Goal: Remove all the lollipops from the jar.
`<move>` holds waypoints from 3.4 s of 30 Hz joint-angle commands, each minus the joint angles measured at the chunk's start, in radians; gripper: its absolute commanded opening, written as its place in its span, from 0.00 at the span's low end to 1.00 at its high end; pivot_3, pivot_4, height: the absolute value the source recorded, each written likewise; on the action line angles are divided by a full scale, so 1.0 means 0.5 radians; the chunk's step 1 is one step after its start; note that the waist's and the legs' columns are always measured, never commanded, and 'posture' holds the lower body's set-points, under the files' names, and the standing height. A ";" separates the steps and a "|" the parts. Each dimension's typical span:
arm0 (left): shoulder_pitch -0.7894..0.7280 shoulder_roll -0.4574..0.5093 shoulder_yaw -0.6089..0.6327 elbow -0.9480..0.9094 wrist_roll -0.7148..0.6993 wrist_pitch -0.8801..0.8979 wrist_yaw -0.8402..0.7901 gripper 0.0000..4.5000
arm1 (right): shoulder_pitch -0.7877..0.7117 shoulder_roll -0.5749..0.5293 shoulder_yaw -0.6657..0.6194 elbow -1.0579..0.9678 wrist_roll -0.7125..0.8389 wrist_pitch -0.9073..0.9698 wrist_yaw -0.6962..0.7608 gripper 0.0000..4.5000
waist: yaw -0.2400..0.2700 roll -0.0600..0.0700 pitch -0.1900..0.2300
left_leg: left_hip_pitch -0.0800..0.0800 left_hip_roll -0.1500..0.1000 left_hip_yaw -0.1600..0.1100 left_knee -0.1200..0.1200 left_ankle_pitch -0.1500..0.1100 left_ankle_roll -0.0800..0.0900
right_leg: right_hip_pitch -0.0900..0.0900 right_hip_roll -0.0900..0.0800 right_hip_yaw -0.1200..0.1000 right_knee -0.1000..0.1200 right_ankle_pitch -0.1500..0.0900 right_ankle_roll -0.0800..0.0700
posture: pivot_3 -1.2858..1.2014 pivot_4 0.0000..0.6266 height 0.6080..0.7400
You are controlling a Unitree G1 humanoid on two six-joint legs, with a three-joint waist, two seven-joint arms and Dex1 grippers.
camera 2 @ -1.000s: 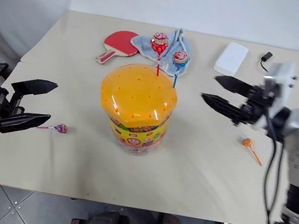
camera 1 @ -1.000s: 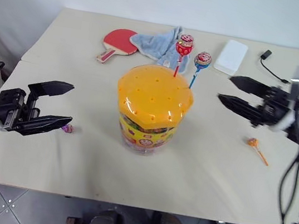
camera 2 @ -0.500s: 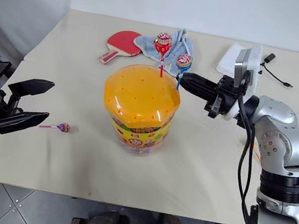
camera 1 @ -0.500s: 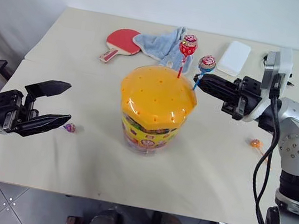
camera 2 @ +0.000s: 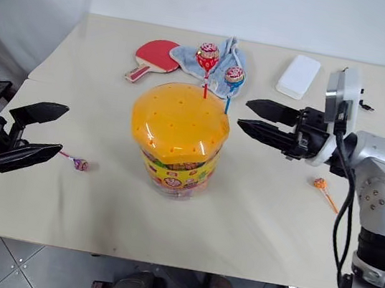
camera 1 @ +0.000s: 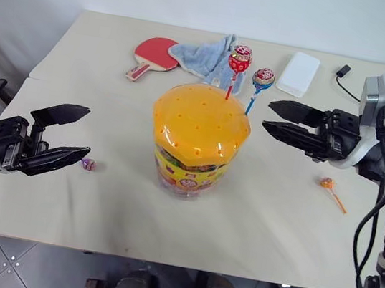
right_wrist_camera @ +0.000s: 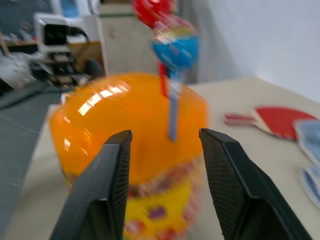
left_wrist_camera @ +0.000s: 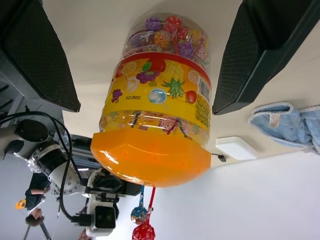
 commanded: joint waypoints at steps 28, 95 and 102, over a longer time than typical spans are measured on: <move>-0.067 0.030 -0.135 -0.083 0.079 -0.071 -0.118 1.00 | 0.277 -0.885 0.142 1.302 -1.084 -0.495 -0.243 0.01 | -0.011 0.000 0.000 | -0.002 -0.003 0.007 -0.002 0.001 0.002 | 0.001 0.000 -0.003 -0.007 0.002 0.004 | 0.52 0.24 1.00; -0.067 -0.048 -0.095 -0.209 -0.102 0.030 0.034 1.00 | -0.552 0.040 -0.191 0.365 -0.057 -0.014 -0.114 0.01 | 0.010 0.008 -0.005 | -0.003 -0.003 0.000 0.001 0.000 0.003 | 0.000 0.001 -0.003 -0.002 0.004 0.005 | 0.52 0.24 1.00; 0.024 0.041 -0.268 -0.311 0.058 -0.038 -0.149 1.00 | -0.139 -1.037 0.128 1.149 -0.900 -0.278 0.176 0.01 | 0.024 0.005 -0.007 | -0.004 -0.007 0.007 -0.002 -0.004 0.009 | 0.001 -0.001 -0.002 -0.013 0.004 0.006 | 0.52 0.24 1.00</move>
